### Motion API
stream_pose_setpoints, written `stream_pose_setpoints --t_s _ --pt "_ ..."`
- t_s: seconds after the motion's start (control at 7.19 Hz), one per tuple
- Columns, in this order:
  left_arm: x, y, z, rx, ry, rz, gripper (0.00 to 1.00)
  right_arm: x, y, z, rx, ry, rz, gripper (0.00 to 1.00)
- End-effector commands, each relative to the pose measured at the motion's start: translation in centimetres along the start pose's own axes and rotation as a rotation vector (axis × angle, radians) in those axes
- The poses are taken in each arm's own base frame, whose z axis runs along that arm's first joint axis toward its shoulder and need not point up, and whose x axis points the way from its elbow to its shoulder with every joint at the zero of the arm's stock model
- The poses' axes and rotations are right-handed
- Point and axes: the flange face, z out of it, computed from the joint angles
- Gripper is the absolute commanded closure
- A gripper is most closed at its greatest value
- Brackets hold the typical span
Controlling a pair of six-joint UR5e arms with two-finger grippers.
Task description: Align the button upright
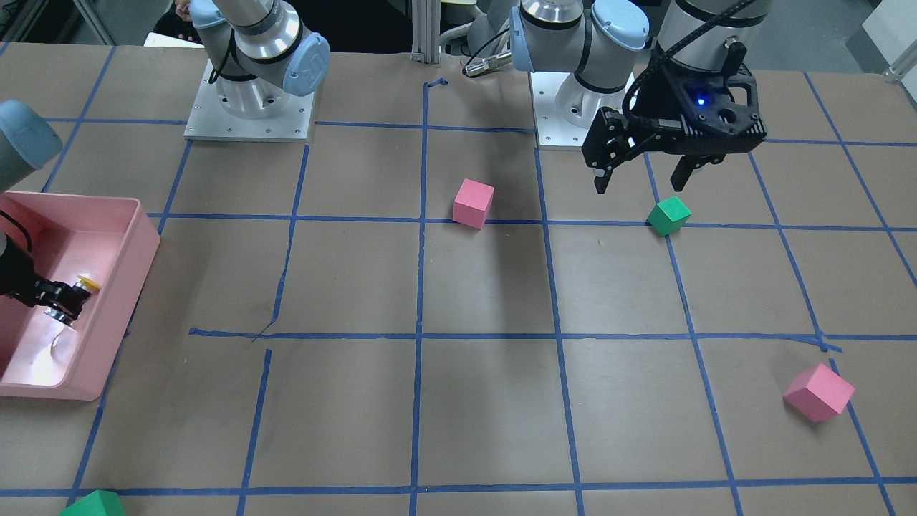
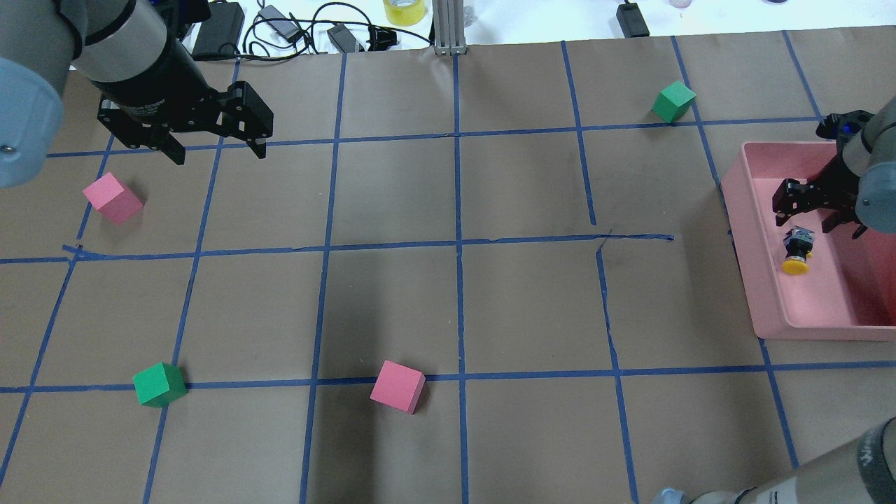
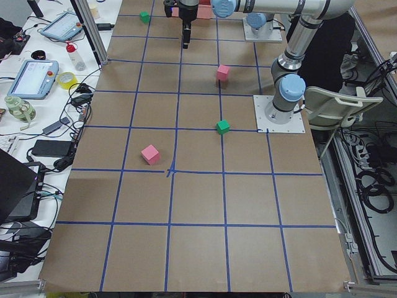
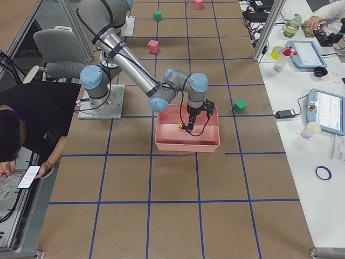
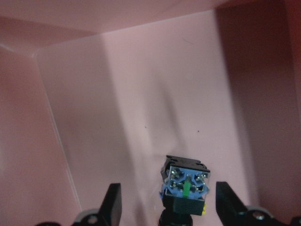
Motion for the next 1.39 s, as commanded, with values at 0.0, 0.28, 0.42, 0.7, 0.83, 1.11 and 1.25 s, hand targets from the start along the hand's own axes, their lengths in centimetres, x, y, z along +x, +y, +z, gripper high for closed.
stream_pose_setpoints --t_s 0.0,0.28,0.42,0.7,0.83,1.11,1.25 --pt "0.00 0.00 -0.07 0.001 0.000 0.000 0.00 -0.11 -0.15 0.05 0.013 -0.051 0.030 0.25" --pt "0.00 0.02 0.00 0.000 0.000 0.000 0.00 -0.06 -0.05 0.24 0.005 -0.053 0.047 0.26" --pt "0.00 0.04 0.08 -0.002 0.000 0.000 0.00 -0.06 -0.03 0.17 0.005 -0.053 0.048 0.25" --pt "0.07 0.07 0.08 -0.002 0.000 0.002 0.00 -0.04 -0.11 0.18 0.008 -0.053 0.000 0.24" --pt "0.15 0.09 0.07 -0.002 0.000 0.003 0.00 0.20 -0.10 0.28 0.007 -0.054 -0.011 0.24" --pt "0.04 0.05 -0.23 0.005 -0.003 0.001 0.00 0.57 -0.13 0.52 0.006 -0.053 -0.036 0.24" --pt "0.04 0.08 -0.14 0.002 -0.003 0.001 0.00 0.57 -0.13 0.60 0.004 -0.054 -0.036 0.24"
